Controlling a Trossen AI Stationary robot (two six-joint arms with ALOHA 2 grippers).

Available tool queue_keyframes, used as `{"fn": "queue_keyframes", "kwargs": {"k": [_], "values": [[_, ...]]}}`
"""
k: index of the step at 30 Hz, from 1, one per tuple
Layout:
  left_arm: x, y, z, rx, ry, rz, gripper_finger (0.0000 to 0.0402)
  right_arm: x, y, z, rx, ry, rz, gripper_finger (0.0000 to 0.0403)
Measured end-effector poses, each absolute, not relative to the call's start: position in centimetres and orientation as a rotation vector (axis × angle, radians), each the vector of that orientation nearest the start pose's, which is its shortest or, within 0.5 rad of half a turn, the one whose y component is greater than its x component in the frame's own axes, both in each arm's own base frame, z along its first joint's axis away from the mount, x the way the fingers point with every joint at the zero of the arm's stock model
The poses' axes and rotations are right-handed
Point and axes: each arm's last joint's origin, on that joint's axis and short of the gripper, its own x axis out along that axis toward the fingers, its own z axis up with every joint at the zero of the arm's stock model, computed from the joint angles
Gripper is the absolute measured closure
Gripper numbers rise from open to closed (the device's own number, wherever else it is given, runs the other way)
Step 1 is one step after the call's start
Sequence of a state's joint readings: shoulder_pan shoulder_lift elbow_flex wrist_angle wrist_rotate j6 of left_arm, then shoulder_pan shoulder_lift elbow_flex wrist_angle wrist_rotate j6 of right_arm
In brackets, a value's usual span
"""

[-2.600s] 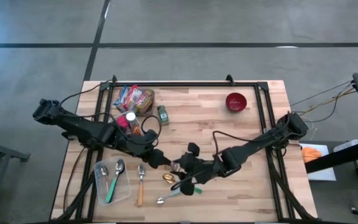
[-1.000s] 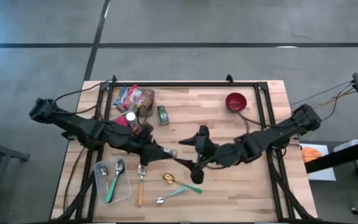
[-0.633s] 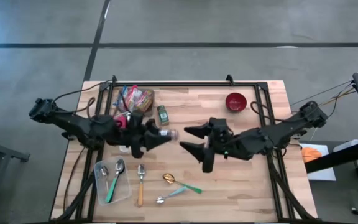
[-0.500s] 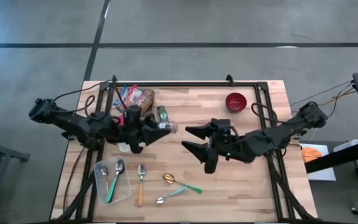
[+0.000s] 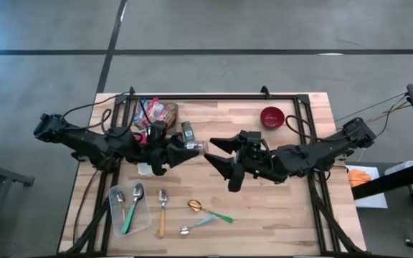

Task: Pick & Place Food Item
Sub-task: Put the brown seasoning bottle into the white bin

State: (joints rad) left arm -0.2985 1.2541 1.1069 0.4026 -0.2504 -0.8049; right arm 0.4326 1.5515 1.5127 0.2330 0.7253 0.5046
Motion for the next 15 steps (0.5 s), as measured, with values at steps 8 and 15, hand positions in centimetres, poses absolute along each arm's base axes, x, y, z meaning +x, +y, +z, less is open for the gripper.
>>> {"fn": "queue_keyframes", "kwargs": {"k": [8,15], "values": [[27.13,-7.74,40.19,-0.911,-0.186,-0.207,0.0224,33.22,12.16,43.2,0.571,-0.18,-0.136,0.0081],[27.27,-7.52,39.95,-1.056,-0.135,-0.237,0.0224,33.21,12.31,42.76,0.164,-0.06,-0.145,0.0081]]}}
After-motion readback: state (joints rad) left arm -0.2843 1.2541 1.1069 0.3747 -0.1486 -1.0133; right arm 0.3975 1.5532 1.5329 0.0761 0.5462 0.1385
